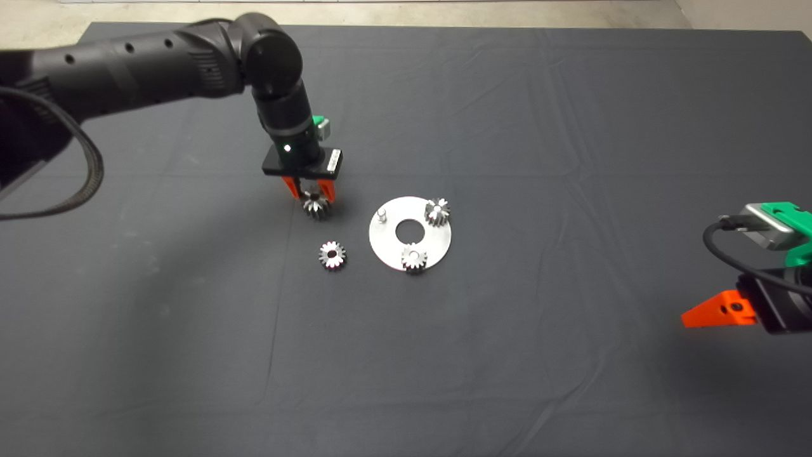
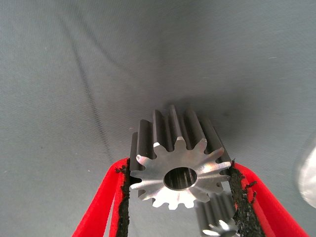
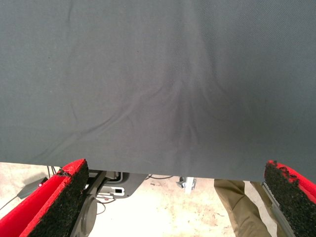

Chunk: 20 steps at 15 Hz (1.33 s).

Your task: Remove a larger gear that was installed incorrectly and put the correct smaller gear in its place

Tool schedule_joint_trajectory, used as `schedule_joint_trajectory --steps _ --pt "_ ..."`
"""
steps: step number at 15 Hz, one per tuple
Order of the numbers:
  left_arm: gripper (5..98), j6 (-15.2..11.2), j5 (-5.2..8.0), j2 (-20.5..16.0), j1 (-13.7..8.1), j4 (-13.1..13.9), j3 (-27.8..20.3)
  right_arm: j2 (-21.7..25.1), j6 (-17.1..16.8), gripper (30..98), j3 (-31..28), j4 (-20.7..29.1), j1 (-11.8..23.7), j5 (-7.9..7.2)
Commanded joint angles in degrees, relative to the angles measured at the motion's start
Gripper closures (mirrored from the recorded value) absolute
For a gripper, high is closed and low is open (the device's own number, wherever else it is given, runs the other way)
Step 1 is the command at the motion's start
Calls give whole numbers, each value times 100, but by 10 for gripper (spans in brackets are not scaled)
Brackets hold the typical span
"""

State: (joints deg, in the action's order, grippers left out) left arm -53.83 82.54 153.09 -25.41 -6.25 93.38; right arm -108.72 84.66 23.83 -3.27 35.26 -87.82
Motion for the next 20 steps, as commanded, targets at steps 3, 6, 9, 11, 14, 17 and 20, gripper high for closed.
schedule_joint_trajectory --steps 3,6,9,11,14,17,20 --pt "617 40 43 -46 35 -170 -19 -5 -20 345 -29 186 96 -718" --pt "587 40 46 -37 35 -245 -50 -6 -12 345 -29 186 96 -718" --pt "568 40 51 -28 35 -254 -85 -6 -11 345 -38 186 96 -718" --pt "551 31 43 -11 35 -254 -93 -6 -11 345 -38 186 96 -718" --pt "499 22 69 14 27 -236 -111 -6 -19 345 -29 186 96 -718" --pt "405 4 107 59 0 -227 -173 -14 -20 345 -21 177 96 -718" --pt "404 -22 318 59 -17 -201 -193 -14 -20 345 -9 177 96 -718"
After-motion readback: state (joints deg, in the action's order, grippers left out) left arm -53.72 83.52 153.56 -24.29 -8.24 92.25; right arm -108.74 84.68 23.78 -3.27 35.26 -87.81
